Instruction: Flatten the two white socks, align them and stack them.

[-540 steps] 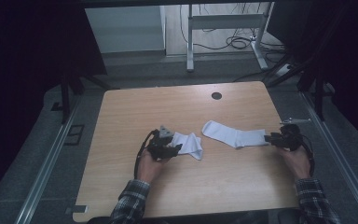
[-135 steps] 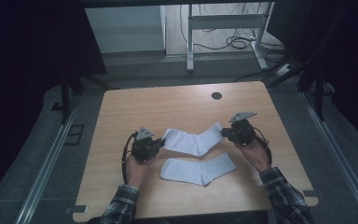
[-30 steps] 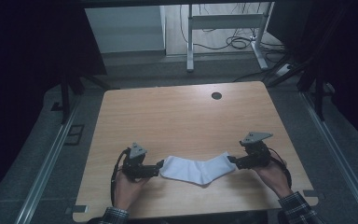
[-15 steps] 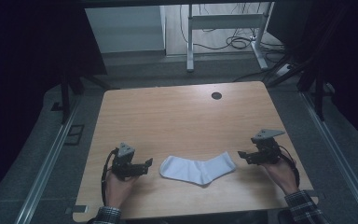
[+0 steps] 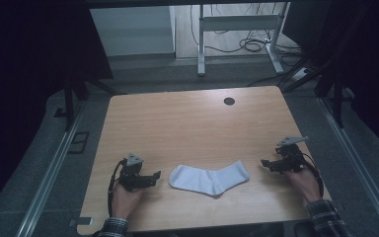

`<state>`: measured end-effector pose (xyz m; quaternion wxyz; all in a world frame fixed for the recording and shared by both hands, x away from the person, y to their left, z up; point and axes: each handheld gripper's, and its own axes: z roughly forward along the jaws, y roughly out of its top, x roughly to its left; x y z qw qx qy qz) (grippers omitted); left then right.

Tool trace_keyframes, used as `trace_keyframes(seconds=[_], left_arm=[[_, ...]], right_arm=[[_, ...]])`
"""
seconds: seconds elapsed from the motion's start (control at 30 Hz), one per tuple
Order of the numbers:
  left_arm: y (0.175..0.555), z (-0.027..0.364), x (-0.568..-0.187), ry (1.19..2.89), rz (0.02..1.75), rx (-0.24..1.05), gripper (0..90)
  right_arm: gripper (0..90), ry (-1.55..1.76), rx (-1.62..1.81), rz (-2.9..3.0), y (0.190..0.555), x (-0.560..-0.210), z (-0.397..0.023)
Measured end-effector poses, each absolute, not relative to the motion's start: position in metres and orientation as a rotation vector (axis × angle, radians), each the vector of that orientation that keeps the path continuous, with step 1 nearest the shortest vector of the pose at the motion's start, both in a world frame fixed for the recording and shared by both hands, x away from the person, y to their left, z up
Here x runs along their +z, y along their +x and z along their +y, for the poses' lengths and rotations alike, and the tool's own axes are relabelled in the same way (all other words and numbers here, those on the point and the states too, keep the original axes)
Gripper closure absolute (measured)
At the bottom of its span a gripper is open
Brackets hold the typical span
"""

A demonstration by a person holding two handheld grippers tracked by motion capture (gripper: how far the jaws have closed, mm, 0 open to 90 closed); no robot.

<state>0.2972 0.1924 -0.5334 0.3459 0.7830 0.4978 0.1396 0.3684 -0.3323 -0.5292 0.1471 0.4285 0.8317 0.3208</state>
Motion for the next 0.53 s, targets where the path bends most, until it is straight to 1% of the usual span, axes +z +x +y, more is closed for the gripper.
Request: trace_keyframes(seconds=[0.13, 0.23, 0.33, 0.53], left_arm=[[0.298, 0.187, -0.540, 2.080, 1.270, 0.365, 14.1], [0.297, 0.182, -0.543, 2.133, 1.230, 0.431, 11.6], [0.297, 0.180, -0.545, 2.130, 1.211, 0.426, 7.4], [0.298, 0.178, -0.546, 2.140, 1.206, 0.413, 2.6]], right_arm=[[10.9, 1.202, 0.901, 2.394, 0.371, -0.534, -0.333], [6.5, 1.176, 0.929, 2.389, 0.371, -0.537, -0.332], [5.3, 1.181, 0.952, 2.358, 0.372, -0.540, -0.332], [5.2, 1.199, 0.972, 2.330, 0.371, -0.542, -0.331]])
